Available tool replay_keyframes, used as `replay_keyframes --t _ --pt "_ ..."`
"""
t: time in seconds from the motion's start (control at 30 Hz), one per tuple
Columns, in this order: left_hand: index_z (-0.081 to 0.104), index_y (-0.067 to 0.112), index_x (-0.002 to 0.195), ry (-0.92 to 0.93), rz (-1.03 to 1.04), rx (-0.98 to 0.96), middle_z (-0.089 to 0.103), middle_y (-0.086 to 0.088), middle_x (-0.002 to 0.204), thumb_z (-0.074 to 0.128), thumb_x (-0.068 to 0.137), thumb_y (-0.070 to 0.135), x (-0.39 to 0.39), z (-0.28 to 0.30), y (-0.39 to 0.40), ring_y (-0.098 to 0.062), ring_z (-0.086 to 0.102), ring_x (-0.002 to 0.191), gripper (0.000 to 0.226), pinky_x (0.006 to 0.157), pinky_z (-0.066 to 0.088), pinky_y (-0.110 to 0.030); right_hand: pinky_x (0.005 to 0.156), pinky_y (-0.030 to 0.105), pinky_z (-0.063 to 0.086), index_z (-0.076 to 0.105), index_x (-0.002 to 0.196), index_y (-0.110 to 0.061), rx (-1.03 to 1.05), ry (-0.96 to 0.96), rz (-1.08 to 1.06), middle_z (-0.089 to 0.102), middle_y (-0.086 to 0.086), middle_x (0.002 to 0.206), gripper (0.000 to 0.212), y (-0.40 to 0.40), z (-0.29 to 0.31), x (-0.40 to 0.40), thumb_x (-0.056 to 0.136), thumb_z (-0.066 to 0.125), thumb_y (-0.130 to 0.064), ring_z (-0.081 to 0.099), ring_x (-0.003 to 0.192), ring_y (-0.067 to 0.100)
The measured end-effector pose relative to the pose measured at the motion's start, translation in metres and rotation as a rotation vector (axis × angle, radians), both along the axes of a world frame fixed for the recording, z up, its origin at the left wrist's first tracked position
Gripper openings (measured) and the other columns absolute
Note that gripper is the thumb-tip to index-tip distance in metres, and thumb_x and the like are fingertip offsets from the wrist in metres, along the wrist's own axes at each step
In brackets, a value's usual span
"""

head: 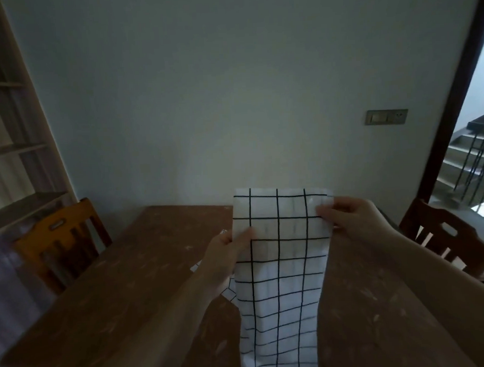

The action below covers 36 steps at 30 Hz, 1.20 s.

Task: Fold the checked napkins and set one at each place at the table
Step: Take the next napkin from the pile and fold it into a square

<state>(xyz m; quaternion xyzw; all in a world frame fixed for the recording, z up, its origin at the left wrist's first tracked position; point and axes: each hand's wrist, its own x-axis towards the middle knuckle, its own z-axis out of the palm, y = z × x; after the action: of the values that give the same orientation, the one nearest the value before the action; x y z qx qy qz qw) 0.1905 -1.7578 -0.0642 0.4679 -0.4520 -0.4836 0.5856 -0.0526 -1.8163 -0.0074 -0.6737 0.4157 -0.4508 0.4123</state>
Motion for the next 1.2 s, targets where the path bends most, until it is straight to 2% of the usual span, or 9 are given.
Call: replay_keyframes --t 0.1,0.23,0.37,0.47,0.63,0.83,0.9,1.1,1.2 --pt "0.076 0.010 0.092 0.067 0.017 0.007 0.076 -0.011 0.101 0.063 0.087 0.027 0.000 0.005 -0.004 -0.027 0.070 0.098 0.022 0.087 0.055 -0.041 0.047 0.014 0.047 0.072 0.082 -0.010 -0.067 0.051 -0.024 0.067 -0.002 0.058 0.014 0.002 0.002 0.003 0.087 0.070 -0.022 0.060 0.051 0.009" --pt "0.076 0.009 0.088 0.079 0.017 -0.020 0.076 -0.012 0.099 0.070 0.074 0.029 0.001 0.007 -0.005 -0.029 0.070 0.101 0.025 0.085 0.054 -0.039 0.056 0.029 0.053 0.069 0.088 0.004 -0.089 0.044 -0.066 0.068 0.029 0.083 0.035 0.001 0.006 0.007 0.085 0.071 -0.031 0.064 0.062 0.030" --pt "0.075 0.006 0.098 0.081 0.000 -0.055 0.074 -0.013 0.107 0.070 0.076 0.027 0.003 0.007 -0.005 -0.028 0.068 0.107 0.031 0.093 0.051 -0.043 0.073 0.051 0.058 0.071 0.091 -0.001 -0.053 0.044 -0.052 0.070 0.029 0.092 0.030 0.001 0.008 0.009 0.086 0.071 -0.031 0.068 0.081 0.047" --pt "0.076 0.012 0.089 0.039 0.019 -0.070 0.077 -0.007 0.094 0.069 0.076 0.031 0.004 0.010 -0.004 -0.022 0.071 0.092 0.024 0.076 0.055 -0.034 0.065 0.033 0.059 0.073 0.088 -0.004 -0.091 0.052 -0.053 0.072 0.022 0.087 0.025 0.003 0.011 0.008 0.088 0.069 -0.029 0.070 0.073 0.032" --pt "0.072 0.009 0.101 -0.016 -0.067 -0.065 0.077 -0.002 0.095 0.068 0.079 0.027 0.004 0.009 -0.002 -0.016 0.073 0.089 0.028 0.067 0.055 -0.022 0.079 0.059 0.054 0.068 0.095 0.004 -0.129 -0.013 -0.039 0.066 0.032 0.094 0.038 0.007 0.020 0.012 0.089 0.067 -0.033 0.063 0.089 0.050" --pt "0.074 0.011 0.090 0.079 0.021 -0.047 0.076 -0.007 0.092 0.072 0.077 0.026 -0.002 0.013 -0.007 -0.025 0.072 0.094 0.020 0.079 0.057 -0.039 0.060 0.021 0.053 0.071 0.081 -0.008 0.003 0.348 0.189 0.070 0.003 0.069 0.027 0.010 0.013 0.009 0.083 0.069 -0.035 0.064 0.062 0.015" --pt "0.073 0.012 0.088 0.090 0.004 -0.067 0.076 -0.006 0.088 0.071 0.080 0.026 -0.001 0.018 -0.007 -0.025 0.072 0.091 0.016 0.076 0.057 -0.038 0.065 0.022 0.054 0.074 0.084 -0.014 -0.007 0.404 0.211 0.074 0.001 0.077 0.013 0.008 0.004 0.007 0.084 0.071 -0.026 0.069 0.069 0.011" --pt "0.069 0.001 0.098 -0.244 -0.279 0.078 0.071 -0.016 0.092 0.064 0.090 0.009 0.001 0.003 0.005 -0.028 0.068 0.091 0.012 0.073 0.057 -0.019 0.090 0.057 0.053 0.072 0.098 -0.003 0.155 -0.035 0.065 0.073 0.023 0.096 0.024 0.001 0.008 0.005 0.087 0.069 -0.024 0.070 0.093 0.039" --pt "0.074 0.007 0.101 -0.287 -0.267 0.120 0.076 -0.007 0.101 0.071 0.086 0.018 0.003 -0.017 0.001 -0.017 0.070 0.091 0.019 0.081 0.052 -0.026 0.098 0.057 0.048 0.071 0.103 -0.017 0.288 -0.110 0.035 0.072 0.014 0.107 0.040 -0.005 -0.001 -0.004 0.075 0.075 -0.046 0.068 0.103 0.033"
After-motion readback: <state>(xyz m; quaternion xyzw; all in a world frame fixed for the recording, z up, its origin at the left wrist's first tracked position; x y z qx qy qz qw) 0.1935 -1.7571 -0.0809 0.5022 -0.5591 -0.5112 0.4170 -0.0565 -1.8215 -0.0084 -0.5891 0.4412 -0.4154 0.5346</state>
